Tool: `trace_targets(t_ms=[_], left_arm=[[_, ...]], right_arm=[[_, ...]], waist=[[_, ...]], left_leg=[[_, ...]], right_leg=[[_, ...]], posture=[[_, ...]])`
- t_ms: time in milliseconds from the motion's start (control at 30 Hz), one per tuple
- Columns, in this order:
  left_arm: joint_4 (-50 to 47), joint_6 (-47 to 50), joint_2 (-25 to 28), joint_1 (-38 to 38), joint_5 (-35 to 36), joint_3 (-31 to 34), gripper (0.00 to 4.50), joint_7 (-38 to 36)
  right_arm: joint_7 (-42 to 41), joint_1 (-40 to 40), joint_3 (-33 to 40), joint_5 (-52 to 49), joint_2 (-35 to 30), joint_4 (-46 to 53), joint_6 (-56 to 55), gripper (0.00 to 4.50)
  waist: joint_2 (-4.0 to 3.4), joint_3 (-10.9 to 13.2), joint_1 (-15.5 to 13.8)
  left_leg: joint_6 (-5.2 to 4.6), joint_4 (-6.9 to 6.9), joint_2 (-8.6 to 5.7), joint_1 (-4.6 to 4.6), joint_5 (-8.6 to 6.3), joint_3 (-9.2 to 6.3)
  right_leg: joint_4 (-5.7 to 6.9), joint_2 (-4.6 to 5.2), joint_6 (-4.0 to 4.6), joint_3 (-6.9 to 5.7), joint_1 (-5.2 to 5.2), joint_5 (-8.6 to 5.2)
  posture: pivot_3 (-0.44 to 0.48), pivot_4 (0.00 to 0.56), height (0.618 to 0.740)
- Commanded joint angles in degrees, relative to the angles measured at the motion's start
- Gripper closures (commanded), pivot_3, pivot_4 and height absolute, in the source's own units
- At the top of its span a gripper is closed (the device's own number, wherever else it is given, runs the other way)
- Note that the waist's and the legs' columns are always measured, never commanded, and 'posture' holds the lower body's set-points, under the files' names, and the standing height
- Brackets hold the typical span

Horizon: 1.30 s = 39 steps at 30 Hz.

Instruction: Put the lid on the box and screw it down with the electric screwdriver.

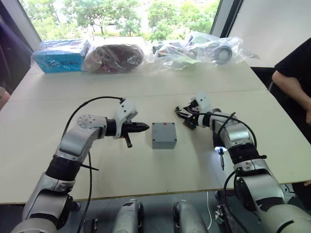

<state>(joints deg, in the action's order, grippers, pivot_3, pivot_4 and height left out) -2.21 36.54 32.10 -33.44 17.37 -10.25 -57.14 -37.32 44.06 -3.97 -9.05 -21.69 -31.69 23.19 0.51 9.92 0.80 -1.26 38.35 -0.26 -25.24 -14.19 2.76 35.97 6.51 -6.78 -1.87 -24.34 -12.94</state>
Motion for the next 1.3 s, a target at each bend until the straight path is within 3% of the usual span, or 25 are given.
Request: trace_targets(t_ms=[33, 167, 267, 400, 900, 1167, 1300], left_arm=[[-0.74, -1.34, 0.31, -0.18, -0.19, 0.58, 4.5, 0.32], [-1.04, -1.18, 0.25, 0.05, -0.16, 0.81, 4.5, 0.73], [-1.06, -1.19, 0.19, 0.06, -0.13, 0.78, 4.5, 0.72], [-0.95, -1.31, 0.08, 0.01, -0.09, 0.86, 4.5, 0.85], [-1.12, -1.3, 0.0, -0.07, 0.33, 0.92, 4.5, 0.83], [-1.68, -0.18, 0.37, -0.44, 1.61, 1.57, 4.5, 0.45], [-4.3, 2.09, 1.95, -0.87, 4.0, 2.35, 4.5, -1.47]], right_arm=[[0.12, 2.0, 1.02, 0.39, 0.22, 0.3, -1.64, 2.35], [0.08, 2.09, 1.07, 0.69, 0.18, 0.16, -2.0, 2.35], [-0.18, 2.15, 0.89, 1.0, 0.06, 0.05, -1.98, 2.99], [-0.55, 1.75, 0.7, 1.24, -0.13, 0.98, -1.11, 4.46], [-2.84, 0.57, 1.46, 1.22, -1.76, 5.09, -1.83, 4.46], [-3.12, -0.9, 3.33, -1.13, -3.0, 14.5, 2.57, 4.46], [-4.81, -6.08, 4.04, -5.01, -4.25, 28.35, 8.35, 4.46]], waist=[[0.0, 0.0, -0.02], [0.0, 0.0, -0.02], [0.0, 0.0, -0.01], [-0.01, 0.0, -0.01], [-0.01, 0.0, -0.02], [-0.01, 0.0, -0.04], [-0.01, 0.01, -0.21]], left_leg=[[0.0, 0.0, 0.0, 0.0, 0.0, 0.0], [0.0, 0.0, 0.0, 0.0, 0.0, 0.0], [0.0, 0.0, 0.0, 0.0, 0.0, 0.0], [0.01, 0.0, 0.0, 0.0, 0.0, 0.0], [0.01, -0.01, 0.0, 0.0, 0.01, 0.0], [0.01, -0.01, 0.01, 0.0, 0.01, 0.0], [0.01, -0.01, 0.02, -0.01, 0.0, -0.02]], right_leg=[[0.0, 0.0, 0.0, 0.0, 0.0, 0.0], [0.01, 0.0, 0.0, 0.0, 0.0, 0.0], [0.01, 0.0, 0.0, 0.0, 0.0, 0.0], [0.01, 0.0, 0.0, 0.0, 0.0, 0.0], [0.01, 0.0, 0.0, 0.0, 0.0, 0.0], [0.01, 0.0, 0.0, 0.0, -0.01, 0.0], [0.01, 0.0, 0.0, 0.0, -0.01, 0.0]], posture=[[0.0, 0.15, 0.74], [0.0, 0.15, 0.74], [0.0, 0.15, 0.74], [0.0, 0.15, 0.74], [0.0, 0.15, 0.74], [0.0, 0.15, 0.74], [0.0, 0.15, 0.74]])
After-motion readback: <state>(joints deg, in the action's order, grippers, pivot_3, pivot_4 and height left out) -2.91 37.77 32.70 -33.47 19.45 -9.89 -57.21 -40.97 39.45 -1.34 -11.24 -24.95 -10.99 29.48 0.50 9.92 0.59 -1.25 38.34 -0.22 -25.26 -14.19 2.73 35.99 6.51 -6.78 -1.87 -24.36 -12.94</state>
